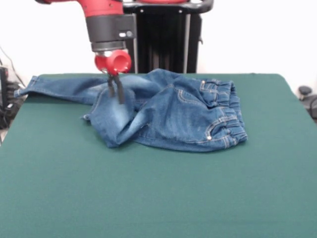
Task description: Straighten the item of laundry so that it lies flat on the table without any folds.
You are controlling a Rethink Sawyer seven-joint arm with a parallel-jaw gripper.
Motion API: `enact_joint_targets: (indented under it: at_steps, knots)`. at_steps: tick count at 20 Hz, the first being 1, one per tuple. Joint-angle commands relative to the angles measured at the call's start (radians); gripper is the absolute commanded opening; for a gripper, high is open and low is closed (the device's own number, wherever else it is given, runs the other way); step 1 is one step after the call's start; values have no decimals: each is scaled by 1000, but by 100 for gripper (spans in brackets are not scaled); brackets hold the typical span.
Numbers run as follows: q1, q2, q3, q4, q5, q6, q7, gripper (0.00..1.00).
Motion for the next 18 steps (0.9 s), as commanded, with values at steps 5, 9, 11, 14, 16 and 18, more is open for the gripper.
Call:
enact_joint_targets:
  at_steps: [5, 9, 11, 14, 16, 18]
  knots:
    - [22, 203, 140, -105, -131, 105, -133, 100]
    - [32, 208, 113, -139, -157, 126, -140, 100]
    - [59, 185, 84, -154, -176, 141, -150, 100]
    - [141, 136, -9, -174, -170, 149, -97, 0]
    - [202, 84, -87, -177, -146, 159, -50, 0]
    - [234, 45, -146, -184, -143, 154, -35, 0]
